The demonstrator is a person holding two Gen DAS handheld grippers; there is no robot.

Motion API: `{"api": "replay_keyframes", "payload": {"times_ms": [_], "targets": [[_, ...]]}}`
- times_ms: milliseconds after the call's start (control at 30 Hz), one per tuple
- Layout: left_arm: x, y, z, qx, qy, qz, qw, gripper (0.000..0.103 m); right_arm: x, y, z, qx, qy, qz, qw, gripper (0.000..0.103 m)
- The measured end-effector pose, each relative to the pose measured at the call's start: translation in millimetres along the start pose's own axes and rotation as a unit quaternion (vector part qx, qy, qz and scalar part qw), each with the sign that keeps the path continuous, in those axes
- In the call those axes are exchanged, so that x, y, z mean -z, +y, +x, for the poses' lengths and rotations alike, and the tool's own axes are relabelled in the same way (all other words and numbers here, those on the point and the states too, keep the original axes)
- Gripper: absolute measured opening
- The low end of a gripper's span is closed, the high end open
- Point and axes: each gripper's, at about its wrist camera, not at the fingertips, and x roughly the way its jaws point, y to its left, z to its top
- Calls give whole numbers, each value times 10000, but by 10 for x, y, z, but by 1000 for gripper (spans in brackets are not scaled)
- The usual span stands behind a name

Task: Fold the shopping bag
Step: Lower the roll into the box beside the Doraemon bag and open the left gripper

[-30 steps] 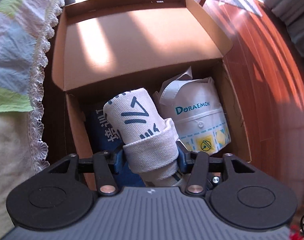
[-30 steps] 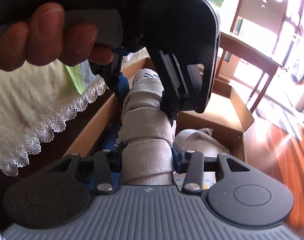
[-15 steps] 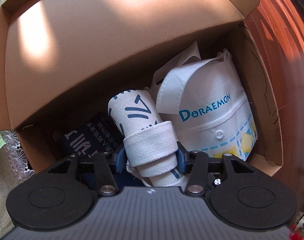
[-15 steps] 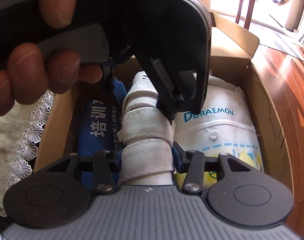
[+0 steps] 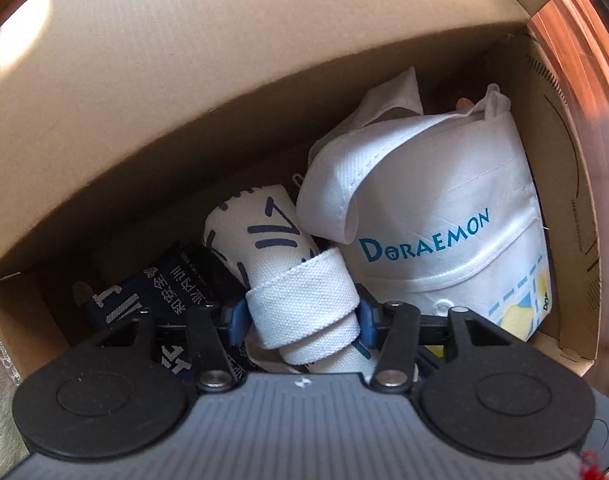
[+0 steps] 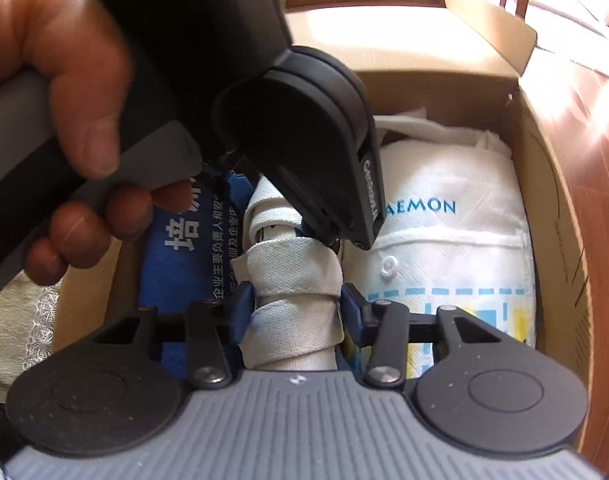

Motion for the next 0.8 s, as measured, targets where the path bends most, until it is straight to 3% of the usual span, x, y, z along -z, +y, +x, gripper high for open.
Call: {"api": "replay_keyframes", "payload": {"times_ms": [100,267,367,400,433,467,600,800], "targets": [[44,13,-62,55,3,-30,10000,57,33,-55,26,-53,23,166,9998,41],[219,290,-479,491,-294,-372,9977,57,33,-33,15,-67,87,201,9997,41],[464,502,-744,426,-693,-540,9952,48,49,12,6,-3,85,195,9998,42],[542,564,-791,434,-800,-619,9939,39,53,26,1,9,85,204,9998,45],[567,593,-785,474,-823,-689,9931,30,60,43,-6,31,89,204,9997,45],[591,621,-776,515,-842,-758,9922,27,67,62,-16,50,85,192,9998,47],[525,464,-511,661,-917,-873,9898,23,80,142,-78,134,7,65,9999,51],[482,376,-457,731,-1047,-883,9879,20,108,206,-337,168,-160,-73,9997,54]]}}
